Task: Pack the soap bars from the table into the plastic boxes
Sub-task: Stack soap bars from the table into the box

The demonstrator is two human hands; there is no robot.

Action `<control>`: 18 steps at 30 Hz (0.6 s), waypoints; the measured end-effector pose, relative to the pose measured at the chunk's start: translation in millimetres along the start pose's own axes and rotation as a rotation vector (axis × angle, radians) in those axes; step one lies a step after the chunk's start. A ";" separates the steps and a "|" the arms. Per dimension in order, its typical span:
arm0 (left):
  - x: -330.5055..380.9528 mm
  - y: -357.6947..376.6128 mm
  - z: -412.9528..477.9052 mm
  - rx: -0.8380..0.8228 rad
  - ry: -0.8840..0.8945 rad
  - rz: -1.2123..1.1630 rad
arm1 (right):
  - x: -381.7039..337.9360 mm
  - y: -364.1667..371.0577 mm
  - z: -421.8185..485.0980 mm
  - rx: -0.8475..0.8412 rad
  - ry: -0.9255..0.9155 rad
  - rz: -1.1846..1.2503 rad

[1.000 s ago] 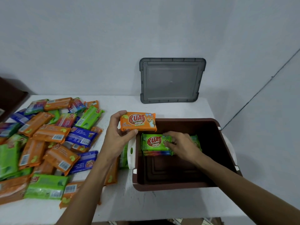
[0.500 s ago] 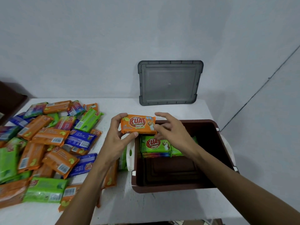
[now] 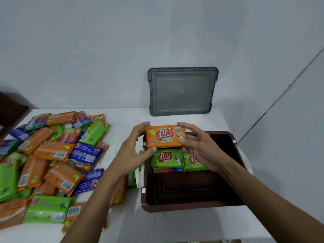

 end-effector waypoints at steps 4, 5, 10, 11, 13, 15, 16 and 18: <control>-6.9 11.7 -1.5 -0.010 0.037 0.229 | -6.9 -26.3 -11.3 0.063 -0.046 -0.082; -9.1 14.7 -2.6 -0.014 0.055 0.273 | -8.3 -32.9 -14.3 0.082 -0.058 -0.119; -18.6 18.9 -4.1 0.024 0.075 0.398 | -16.4 -60.6 -31.4 0.151 -0.081 -0.300; -20.1 19.0 -4.6 0.023 0.079 0.424 | -18.1 -64.7 -35.1 0.160 -0.075 -0.333; -22.4 19.7 -6.5 0.017 0.093 0.447 | -20.0 -70.9 -41.6 0.179 -0.049 -0.380; -23.8 20.6 -7.5 0.021 0.095 0.428 | -19.2 -75.2 -45.7 0.204 -0.029 -0.436; -24.9 21.1 -7.8 0.024 0.089 0.412 | -17.1 -77.4 -46.5 0.222 -0.019 -0.472; -27.0 21.6 -8.1 0.031 0.074 0.387 | -12.4 -81.2 -45.7 0.259 0.006 -0.531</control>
Point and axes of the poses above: each hand's wrist, its own z-axis towards the middle knuckle, its own y-axis out of the palm, x = y × z, the point moved 4 cm from there along z, towards the middle knuckle, and after that the axes turned 4 degrees about x, right-handed, at the moved point
